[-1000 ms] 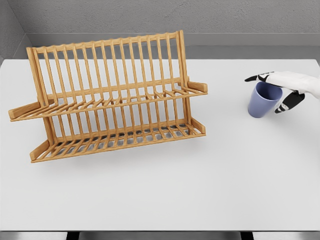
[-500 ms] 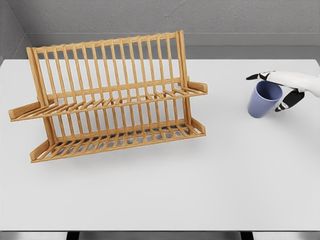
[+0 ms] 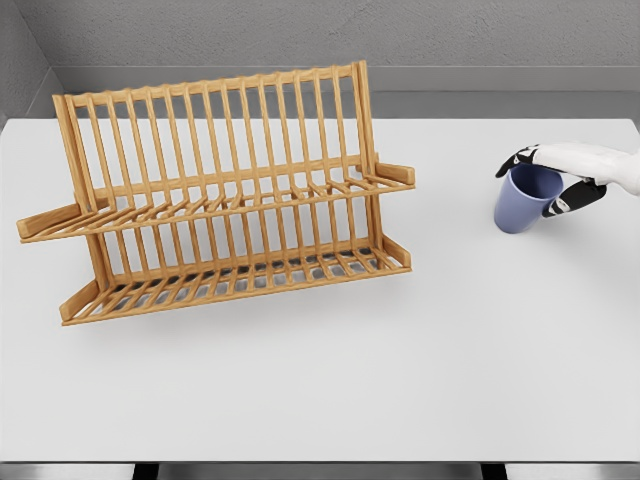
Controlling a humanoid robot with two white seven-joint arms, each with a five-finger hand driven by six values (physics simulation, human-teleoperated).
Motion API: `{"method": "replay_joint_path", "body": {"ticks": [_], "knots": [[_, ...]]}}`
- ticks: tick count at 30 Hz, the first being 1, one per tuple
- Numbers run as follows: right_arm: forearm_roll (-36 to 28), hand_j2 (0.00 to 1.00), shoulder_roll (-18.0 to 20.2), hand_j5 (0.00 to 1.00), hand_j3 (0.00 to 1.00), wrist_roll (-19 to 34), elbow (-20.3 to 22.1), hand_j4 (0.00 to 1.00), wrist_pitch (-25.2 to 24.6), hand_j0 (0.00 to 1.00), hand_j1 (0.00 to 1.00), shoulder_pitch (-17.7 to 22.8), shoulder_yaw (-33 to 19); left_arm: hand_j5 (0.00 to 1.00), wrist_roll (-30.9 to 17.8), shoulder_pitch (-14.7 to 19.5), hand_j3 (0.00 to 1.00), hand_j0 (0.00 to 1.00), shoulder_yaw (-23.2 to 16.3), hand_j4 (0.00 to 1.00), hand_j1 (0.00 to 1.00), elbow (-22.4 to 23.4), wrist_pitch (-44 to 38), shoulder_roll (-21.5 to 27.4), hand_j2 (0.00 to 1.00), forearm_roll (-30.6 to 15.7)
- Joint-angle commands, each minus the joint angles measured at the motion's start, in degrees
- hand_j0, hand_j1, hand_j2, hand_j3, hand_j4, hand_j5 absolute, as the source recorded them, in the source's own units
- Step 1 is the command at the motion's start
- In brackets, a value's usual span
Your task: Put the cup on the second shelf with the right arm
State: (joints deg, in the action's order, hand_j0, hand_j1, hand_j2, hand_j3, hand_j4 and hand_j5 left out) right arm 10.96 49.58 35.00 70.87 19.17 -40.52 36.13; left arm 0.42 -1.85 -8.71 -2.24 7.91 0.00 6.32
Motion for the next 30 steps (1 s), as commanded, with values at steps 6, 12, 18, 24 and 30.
{"method": "replay_joint_path", "body": {"ticks": [6, 12, 18, 24, 30], "knots": [[-0.1, 0.72, 0.1, 0.72, 0.72, 0.0, 0.2, 0.72, 0.2, 0.72, 0.72, -0.5, 0.0, 1.00, -0.1, 0.0, 1.00, 1.00, 0.0, 1.00, 1.00, 0.0, 0.0, 0.0, 1.00, 0.0], [-0.1, 0.69, 0.1, 0.69, 0.69, 0.0, 0.2, 0.69, 0.2, 0.69, 0.69, -0.8, 0.0, 1.00, -0.1, 0.1, 1.00, 1.00, 0.0, 1.00, 1.00, 0.0, 0.0, 0.0, 1.00, 0.0], [0.1, 0.68, 0.3, 0.68, 0.68, 0.0, 1.6, 0.68, 0.2, 0.68, 0.68, -1.8, -0.5, 1.00, -0.1, 0.0, 1.00, 1.00, 0.0, 1.00, 1.00, 0.0, 0.0, 0.0, 1.00, 0.0], [0.1, 0.68, 0.3, 0.68, 0.68, 0.0, 3.0, 0.68, 0.2, 0.68, 0.68, -3.9, -0.9, 1.00, 0.0, 0.0, 1.00, 1.00, 0.0, 1.00, 1.00, 0.0, 0.0, 0.0, 1.00, 0.0], [0.2, 0.68, 0.3, 0.68, 0.68, 0.0, 3.0, 0.68, 0.1, 0.68, 0.68, -5.6, -0.9, 1.00, -0.1, 0.1, 1.00, 1.00, 0.0, 1.00, 1.00, 0.0, 0.0, 0.0, 1.00, -0.1]]}}
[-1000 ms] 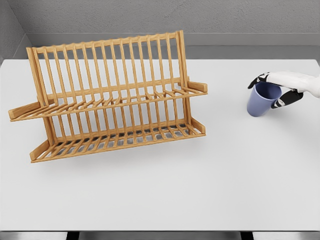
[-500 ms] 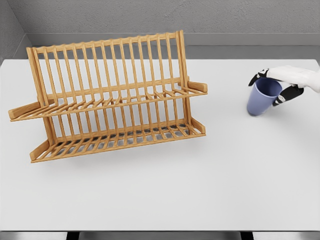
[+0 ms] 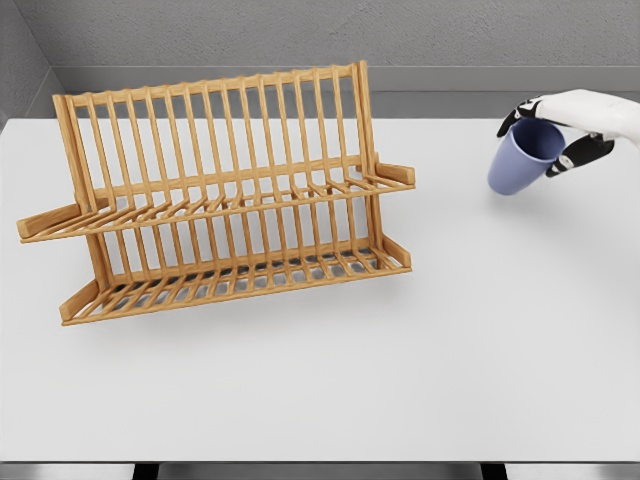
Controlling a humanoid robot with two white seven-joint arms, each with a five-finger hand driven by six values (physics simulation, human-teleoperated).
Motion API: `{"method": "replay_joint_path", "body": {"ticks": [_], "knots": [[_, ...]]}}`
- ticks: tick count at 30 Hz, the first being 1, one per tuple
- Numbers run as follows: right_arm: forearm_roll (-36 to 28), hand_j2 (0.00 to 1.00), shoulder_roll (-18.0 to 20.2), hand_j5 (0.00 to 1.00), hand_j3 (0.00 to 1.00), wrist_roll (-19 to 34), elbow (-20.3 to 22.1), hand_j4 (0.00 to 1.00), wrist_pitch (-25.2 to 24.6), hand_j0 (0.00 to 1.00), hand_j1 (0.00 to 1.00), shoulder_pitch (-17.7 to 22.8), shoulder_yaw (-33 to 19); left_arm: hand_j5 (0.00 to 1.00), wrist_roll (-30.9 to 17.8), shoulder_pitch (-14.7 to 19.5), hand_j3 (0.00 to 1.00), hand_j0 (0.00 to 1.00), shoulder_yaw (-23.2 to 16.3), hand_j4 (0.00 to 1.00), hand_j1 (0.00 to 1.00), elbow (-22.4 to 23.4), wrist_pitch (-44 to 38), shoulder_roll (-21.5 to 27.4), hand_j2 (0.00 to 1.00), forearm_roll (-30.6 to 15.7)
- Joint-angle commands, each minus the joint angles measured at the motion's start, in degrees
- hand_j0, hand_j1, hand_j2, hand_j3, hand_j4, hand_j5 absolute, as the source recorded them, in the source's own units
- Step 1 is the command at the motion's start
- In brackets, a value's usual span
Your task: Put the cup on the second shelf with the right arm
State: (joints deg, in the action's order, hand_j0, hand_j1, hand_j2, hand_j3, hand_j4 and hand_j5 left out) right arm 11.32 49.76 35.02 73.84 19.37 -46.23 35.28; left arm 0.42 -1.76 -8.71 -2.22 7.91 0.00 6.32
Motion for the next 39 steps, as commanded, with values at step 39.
{"method": "replay_joint_path", "body": {"ticks": [39], "knots": [[-0.2, 0.64, -0.2, 0.64, 0.64, 0.0, 17.0, 0.64, -0.6, 0.64, 0.64, -3.3, -4.1, 1.00, 0.0, -0.1, 1.00, 1.00, 0.0, 1.00, 1.00, -0.1, 0.0, 0.0, 1.00, -0.1]]}}
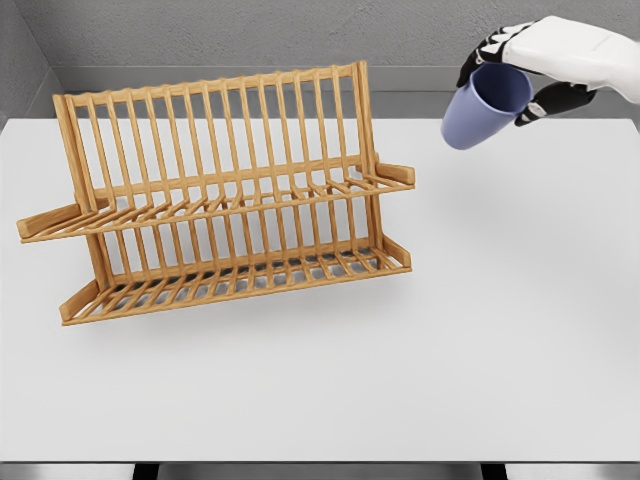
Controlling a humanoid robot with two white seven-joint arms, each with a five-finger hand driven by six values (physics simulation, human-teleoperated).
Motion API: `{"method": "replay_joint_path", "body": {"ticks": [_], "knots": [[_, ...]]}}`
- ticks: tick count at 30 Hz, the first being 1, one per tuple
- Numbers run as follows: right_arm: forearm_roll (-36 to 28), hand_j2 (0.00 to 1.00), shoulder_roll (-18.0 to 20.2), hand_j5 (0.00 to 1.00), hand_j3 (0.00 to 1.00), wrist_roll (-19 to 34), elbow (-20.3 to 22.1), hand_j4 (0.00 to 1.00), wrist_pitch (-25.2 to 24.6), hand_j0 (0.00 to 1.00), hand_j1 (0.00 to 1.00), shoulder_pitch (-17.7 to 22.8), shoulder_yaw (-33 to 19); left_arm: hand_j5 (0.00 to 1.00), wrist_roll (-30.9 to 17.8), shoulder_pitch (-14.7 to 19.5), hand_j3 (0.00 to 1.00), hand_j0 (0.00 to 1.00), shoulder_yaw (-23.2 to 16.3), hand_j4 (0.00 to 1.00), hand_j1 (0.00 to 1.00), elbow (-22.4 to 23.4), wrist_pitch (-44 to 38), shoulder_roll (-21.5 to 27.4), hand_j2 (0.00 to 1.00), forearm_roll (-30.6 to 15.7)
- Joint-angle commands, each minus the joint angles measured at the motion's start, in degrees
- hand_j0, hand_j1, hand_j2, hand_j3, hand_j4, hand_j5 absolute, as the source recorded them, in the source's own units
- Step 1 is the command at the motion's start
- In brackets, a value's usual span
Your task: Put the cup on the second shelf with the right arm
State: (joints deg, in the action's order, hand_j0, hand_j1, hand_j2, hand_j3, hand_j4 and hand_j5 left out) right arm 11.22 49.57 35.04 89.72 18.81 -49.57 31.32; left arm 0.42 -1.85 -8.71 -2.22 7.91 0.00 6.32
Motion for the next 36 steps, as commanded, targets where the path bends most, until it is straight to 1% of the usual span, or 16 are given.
{"method": "replay_joint_path", "body": {"ticks": [1, 7, 8, 10, 20, 24, 34, 36], "knots": [[-0.2, 0.64, -0.1, 0.64, 0.64, 0.0, 1.1, 0.64, -0.1, 0.64, 0.64, 0.0, -0.1, 1.00, 0.0, 0.1, 1.00, 1.00, 0.0, 1.00, 1.00, -0.1, 0.0, 0.0, 1.00, 0.0], [-0.2, 0.64, -1.5, 0.64, 0.64, 0.0, 4.2, 0.64, 0.0, 0.64, 0.64, 0.1, 0.0, 1.00, 0.0, 0.1, 1.00, 1.00, 0.0, 1.00, 1.00, -0.1, 0.0, 0.0, 1.00, 0.0], [-0.2, 0.64, -1.7, 0.64, 0.64, 0.0, 5.3, 0.64, 0.0, 0.64, 0.64, 0.1, 0.1, 1.00, -0.1, 0.0, 1.00, 1.00, 0.0, 1.00, 1.00, 0.0, 0.0, 0.0, 1.00, -0.1], [-0.2, 0.64, -2.5, 0.64, 0.64, 0.0, 5.7, 0.64, 0.0, 0.64, 0.64, 0.1, 0.1, 1.00, -0.1, 0.1, 1.00, 1.00, 0.0, 1.00, 1.00, -0.1, 0.0, 0.0, 1.00, 0.0], [-0.2, 0.64, -3.6, 0.64, 0.64, 0.0, 9.8, 0.64, -0.1, 0.64, 0.64, 0.0, 0.1, 1.00, 0.0, 0.0, 1.00, 1.00, 0.0, 1.00, 1.00, 0.0, 0.0, 0.0, 1.00, 0.0], [-0.3, 0.64, -4.7, 0.64, 0.64, 0.0, 10.7, 0.64, 0.0, 0.64, 0.64, 0.0, 0.5, 1.00, 0.0, 0.0, 1.00, 1.00, 0.0, 1.00, 1.00, 0.0, 0.0, 0.0, 1.00, 0.0], [-0.3, 0.64, -7.7, 0.64, 0.64, 0.0, 10.7, 0.64, 0.3, 0.64, 0.64, -0.6, 1.0, 1.00, 0.0, 0.0, 1.00, 1.00, 0.0, 1.00, 1.00, 0.0, 0.0, 0.0, 1.00, 0.0], [-0.3, 0.64, -8.3, 0.64, 0.64, 0.0, 10.7, 0.64, 0.4, 0.64, 0.64, -0.7, 2.2, 1.00, 0.0, 0.0, 1.00, 1.00, 0.0, 1.00, 1.00, 0.0, 0.0, 0.0, 1.00, -0.1]]}}
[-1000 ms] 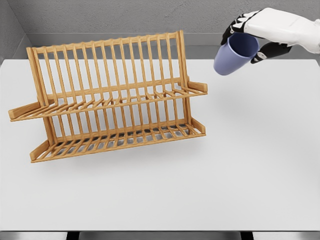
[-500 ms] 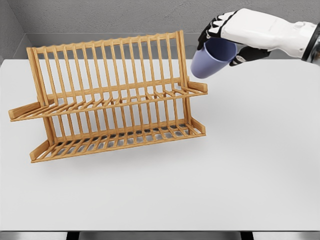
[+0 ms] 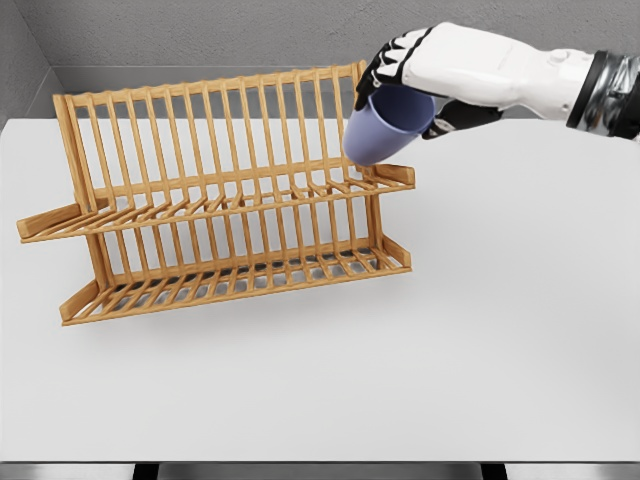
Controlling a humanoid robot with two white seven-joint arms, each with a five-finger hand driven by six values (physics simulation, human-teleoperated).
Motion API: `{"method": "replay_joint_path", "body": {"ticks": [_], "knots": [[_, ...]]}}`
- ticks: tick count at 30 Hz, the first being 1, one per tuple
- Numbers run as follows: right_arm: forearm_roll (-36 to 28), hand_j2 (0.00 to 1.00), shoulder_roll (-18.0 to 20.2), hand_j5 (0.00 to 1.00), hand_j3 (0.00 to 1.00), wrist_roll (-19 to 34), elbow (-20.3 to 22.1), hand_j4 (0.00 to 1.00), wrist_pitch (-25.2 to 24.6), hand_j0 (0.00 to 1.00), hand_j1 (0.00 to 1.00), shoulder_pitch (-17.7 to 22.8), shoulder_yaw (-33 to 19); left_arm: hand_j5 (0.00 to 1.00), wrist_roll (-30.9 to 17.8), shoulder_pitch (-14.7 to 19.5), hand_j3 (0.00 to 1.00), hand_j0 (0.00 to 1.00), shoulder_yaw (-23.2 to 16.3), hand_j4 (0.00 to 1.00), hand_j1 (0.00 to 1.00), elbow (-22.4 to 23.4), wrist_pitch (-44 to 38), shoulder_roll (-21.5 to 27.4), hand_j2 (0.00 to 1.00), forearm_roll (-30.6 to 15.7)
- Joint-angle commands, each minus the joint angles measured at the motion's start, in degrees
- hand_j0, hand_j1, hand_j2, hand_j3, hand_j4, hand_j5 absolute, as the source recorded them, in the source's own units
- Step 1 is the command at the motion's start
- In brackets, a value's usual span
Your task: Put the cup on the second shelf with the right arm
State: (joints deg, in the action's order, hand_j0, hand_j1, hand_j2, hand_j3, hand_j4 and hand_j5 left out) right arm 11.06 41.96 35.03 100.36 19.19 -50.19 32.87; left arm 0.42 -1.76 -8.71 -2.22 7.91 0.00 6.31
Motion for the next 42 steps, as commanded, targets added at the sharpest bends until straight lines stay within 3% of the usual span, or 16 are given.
{"method": "replay_joint_path", "body": {"ticks": [1, 14, 21, 22, 23, 42], "knots": [[-0.2, 0.64, -0.6, 0.64, 0.64, 0.0, 0.0, 0.64, 0.0, 0.64, 0.64, 0.0, 1.0, 1.00, 0.0, 0.0, 1.00, 1.00, 0.0, 1.00, 1.00, 0.0, 0.0, 0.0, 1.00, 0.0], [-0.1, 0.64, -0.6, 0.64, 0.64, 0.0, -0.1, 0.64, -0.6, 0.64, 0.64, 0.7, 3.0, 1.00, -0.1, -0.1, 1.00, 1.00, 0.0, 1.00, 1.00, 0.0, 0.0, 0.0, 1.00, 0.0], [0.1, 0.66, -0.2, 0.66, 0.66, 0.0, -0.2, 0.66, -0.2, 0.66, 0.66, 3.6, 2.9, 1.00, 0.0, -0.1, 1.00, 1.00, 0.0, 1.00, 1.00, -0.1, 0.0, 0.0, 1.00, 0.0], [0.1, 0.69, 0.0, 0.69, 0.69, 0.0, -0.2, 0.69, -0.2, 0.69, 0.69, 3.6, 2.9, 1.00, 0.0, -0.1, 1.00, 1.00, 0.0, 1.00, 1.00, 0.0, 0.0, 0.0, 1.00, -0.1], [0.0, 0.99, 0.1, 0.99, 0.99, 0.0, -0.3, 0.99, -0.4, 0.99, 0.99, 3.6, 2.8, 1.00, 0.0, -0.1, 1.00, 1.00, 0.0, 1.00, 1.00, -0.1, 0.0, 0.0, 1.00, 0.0], [0.1, 1.00, 1.9, 1.00, 1.00, 0.0, -0.1, 1.00, 0.1, 1.00, 1.00, 4.6, 2.1, 1.00, 0.0, -0.1, 1.00, 1.00, 0.0, 1.00, 1.00, -0.1, 0.0, 0.0, 1.00, 0.0]]}}
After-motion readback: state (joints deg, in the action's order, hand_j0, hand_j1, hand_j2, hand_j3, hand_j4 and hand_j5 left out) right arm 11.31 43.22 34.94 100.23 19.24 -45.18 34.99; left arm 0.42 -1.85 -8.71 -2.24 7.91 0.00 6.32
